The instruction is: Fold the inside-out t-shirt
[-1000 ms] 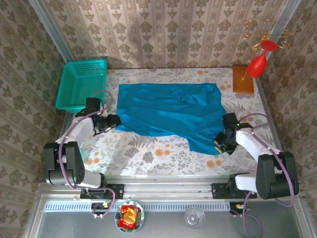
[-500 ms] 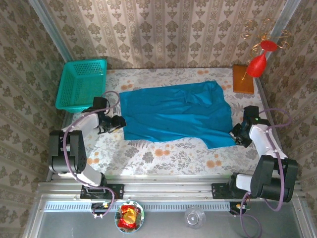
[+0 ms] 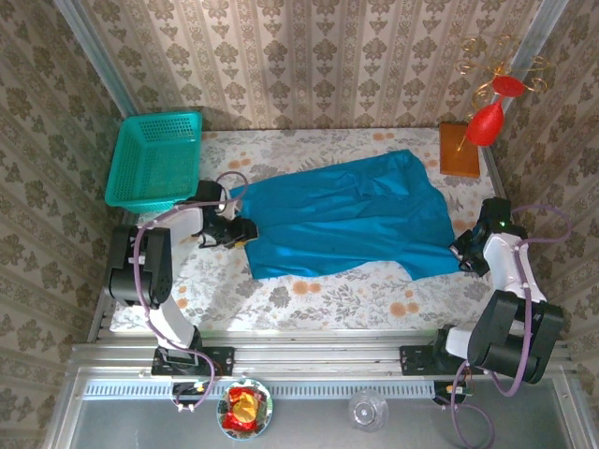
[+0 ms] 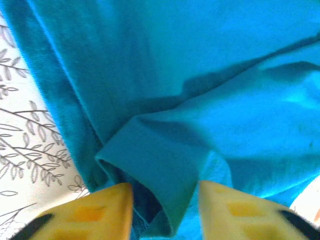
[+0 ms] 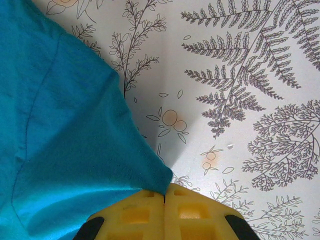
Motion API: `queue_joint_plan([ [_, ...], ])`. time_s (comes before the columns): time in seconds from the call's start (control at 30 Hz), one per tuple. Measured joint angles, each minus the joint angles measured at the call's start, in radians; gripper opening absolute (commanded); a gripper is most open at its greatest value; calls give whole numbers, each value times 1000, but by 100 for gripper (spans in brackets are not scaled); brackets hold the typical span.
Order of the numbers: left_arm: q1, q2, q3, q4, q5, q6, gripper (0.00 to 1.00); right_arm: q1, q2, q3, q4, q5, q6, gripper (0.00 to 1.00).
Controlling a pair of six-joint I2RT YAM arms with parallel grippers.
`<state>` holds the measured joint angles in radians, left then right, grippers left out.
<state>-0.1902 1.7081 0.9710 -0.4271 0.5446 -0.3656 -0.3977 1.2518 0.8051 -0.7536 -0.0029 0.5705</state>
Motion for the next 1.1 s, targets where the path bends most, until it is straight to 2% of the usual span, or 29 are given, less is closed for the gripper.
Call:
queue_joint_plan([
  [0.13, -14, -29, -23, 16, 26, -4, 0, -2, 0, 0, 0, -1, 0, 0],
  [0.4, -24, -166, -6, 64, 91, -40, 0, -2, 0, 0, 1, -4, 0, 0],
  [0.5, -23, -142, 67, 75, 107, -46, 0, -2, 0, 0, 1, -4, 0, 0],
  [0.63, -11, -36, 177, 124, 136, -53, 0, -2, -2, 0, 1, -5, -1, 0],
  [0.9, -5, 245, 333, 166, 151, -71, 16, -4, -10, 0, 1, -12, -4, 0],
  [1.0, -6, 293, 367, 154, 124, -69, 29, -5, -10, 0, 1, -13, -4, 0],
  [1.1, -6, 285, 369, 120, 75, -55, 38, -5, -10, 0, 1, -20, -9, 0],
])
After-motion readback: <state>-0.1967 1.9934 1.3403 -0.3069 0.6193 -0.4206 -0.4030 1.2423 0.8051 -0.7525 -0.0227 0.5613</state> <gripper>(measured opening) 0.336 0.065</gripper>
